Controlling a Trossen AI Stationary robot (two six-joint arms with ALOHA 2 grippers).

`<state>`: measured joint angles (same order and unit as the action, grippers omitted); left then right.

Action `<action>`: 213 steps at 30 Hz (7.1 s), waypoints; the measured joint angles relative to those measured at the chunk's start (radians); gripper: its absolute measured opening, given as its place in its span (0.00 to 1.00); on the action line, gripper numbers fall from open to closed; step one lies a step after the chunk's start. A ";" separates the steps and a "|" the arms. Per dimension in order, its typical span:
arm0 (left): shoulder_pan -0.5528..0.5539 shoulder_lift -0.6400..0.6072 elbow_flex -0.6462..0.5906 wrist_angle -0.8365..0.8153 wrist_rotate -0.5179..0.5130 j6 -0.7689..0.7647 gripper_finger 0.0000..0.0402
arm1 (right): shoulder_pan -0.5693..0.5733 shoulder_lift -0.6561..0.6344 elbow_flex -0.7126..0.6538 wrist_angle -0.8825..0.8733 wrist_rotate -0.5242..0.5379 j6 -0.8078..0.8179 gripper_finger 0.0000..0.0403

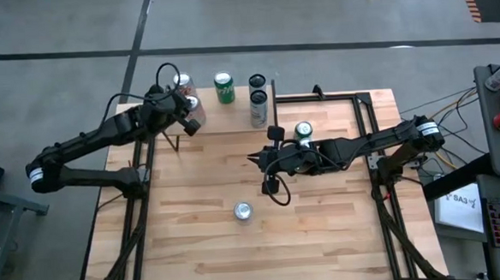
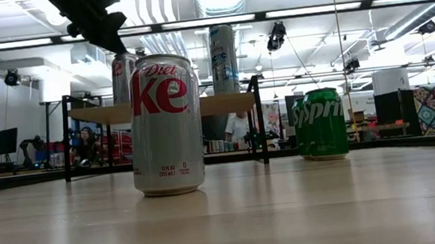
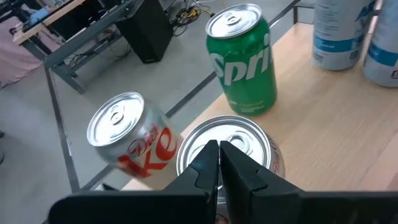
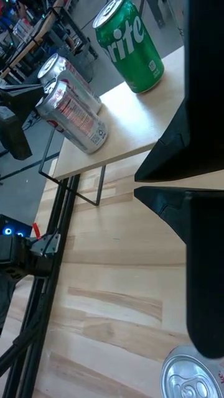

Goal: Place canned beverage on shelf
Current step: Put the top red and silver soda can aligned with the other red and silver soda cans on the shelf

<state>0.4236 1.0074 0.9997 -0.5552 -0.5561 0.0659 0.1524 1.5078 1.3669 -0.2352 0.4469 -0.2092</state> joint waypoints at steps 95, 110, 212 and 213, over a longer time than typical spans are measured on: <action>-0.100 -0.715 -0.571 0.372 0.223 0.072 0.00 | -0.303 0.662 0.753 0.183 -0.083 -0.026 0.03; -0.062 -0.537 -0.561 0.708 0.046 0.373 0.00 | -0.302 0.673 0.753 0.264 -0.081 -0.027 0.03; 0.103 -0.293 -0.307 0.205 0.415 0.201 0.00 | -0.202 0.459 0.754 -0.235 -0.080 -0.077 0.03; 0.103 -0.286 -0.307 0.216 0.415 0.192 0.00 | -0.202 0.459 0.754 -0.235 -0.080 -0.078 0.03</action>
<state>0.5270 0.7216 0.6922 -0.3390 -0.1414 0.2579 -0.0498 1.9671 2.1208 -0.4701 0.3668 -0.2871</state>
